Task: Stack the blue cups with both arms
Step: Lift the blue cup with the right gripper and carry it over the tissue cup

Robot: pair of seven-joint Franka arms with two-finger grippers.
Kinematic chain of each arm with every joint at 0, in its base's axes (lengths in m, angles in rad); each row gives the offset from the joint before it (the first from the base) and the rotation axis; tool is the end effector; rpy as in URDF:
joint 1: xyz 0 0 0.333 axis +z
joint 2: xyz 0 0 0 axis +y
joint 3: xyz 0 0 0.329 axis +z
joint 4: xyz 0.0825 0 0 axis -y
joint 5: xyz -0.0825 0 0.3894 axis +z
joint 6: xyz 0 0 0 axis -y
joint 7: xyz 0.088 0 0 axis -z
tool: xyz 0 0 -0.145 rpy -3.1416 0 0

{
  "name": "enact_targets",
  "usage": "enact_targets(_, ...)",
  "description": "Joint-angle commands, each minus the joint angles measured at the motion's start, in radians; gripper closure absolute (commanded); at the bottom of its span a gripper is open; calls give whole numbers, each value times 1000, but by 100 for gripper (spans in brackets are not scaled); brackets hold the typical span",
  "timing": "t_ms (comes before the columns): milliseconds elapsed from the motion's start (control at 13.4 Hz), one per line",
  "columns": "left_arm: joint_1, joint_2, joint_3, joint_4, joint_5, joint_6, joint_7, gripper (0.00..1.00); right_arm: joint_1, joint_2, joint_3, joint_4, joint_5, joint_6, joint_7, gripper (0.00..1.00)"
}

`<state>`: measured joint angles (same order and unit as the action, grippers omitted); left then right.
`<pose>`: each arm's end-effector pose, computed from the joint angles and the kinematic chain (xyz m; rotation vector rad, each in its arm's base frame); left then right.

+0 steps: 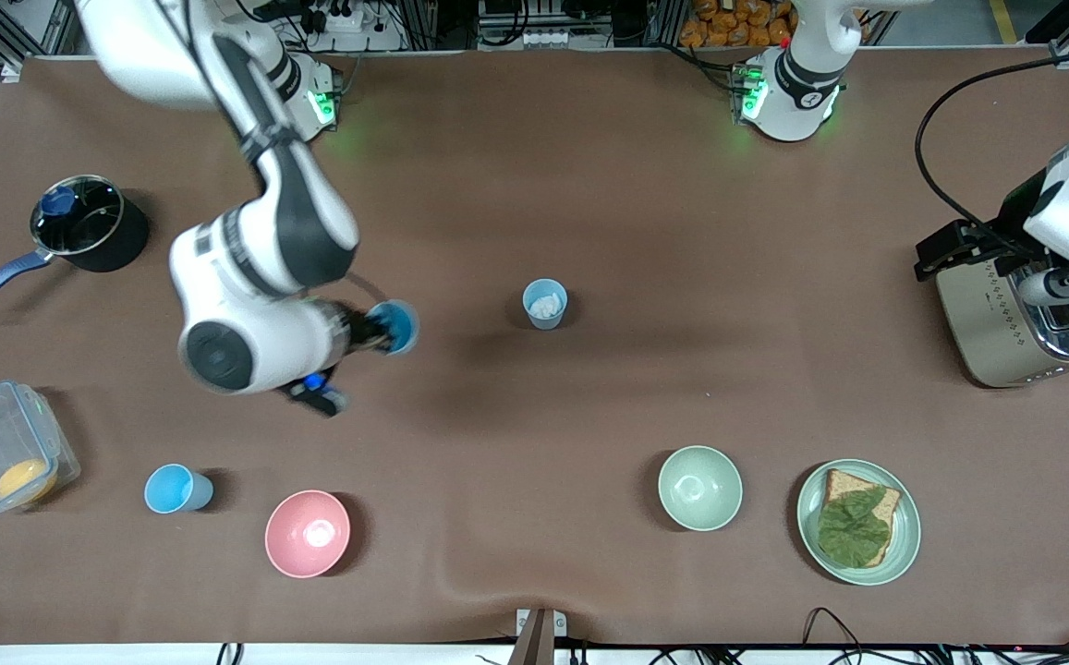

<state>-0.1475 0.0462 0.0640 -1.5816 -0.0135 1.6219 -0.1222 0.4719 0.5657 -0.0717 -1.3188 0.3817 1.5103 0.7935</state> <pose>0.5760 -0.0509 0.5726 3.1311 0.0616 -0.0107 0.5949 0.3220 0.3666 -2.9024 0.6469 0.7544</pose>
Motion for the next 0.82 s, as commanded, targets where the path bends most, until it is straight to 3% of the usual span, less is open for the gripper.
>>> enact_targets(0, -18, -23, 31, -23, -10, -26, 59, 0, 80, -21, -3, -17, 97, -6, 16, 100)
enact_targets(75, -11, -22, 30, -18, -8, -40, 59, 0, 109, -9, -3, -17, 161, 11, 21, 100)
enact_targets(299, -6, -16, 17, -9, -8, -74, 59, 0, 189, 39, -5, -30, 164, 169, 105, 100)
enact_targets(747, -6, -16, 11, -9, 7, -74, 62, 0, 255, 82, -7, -40, 152, 246, 138, 100)
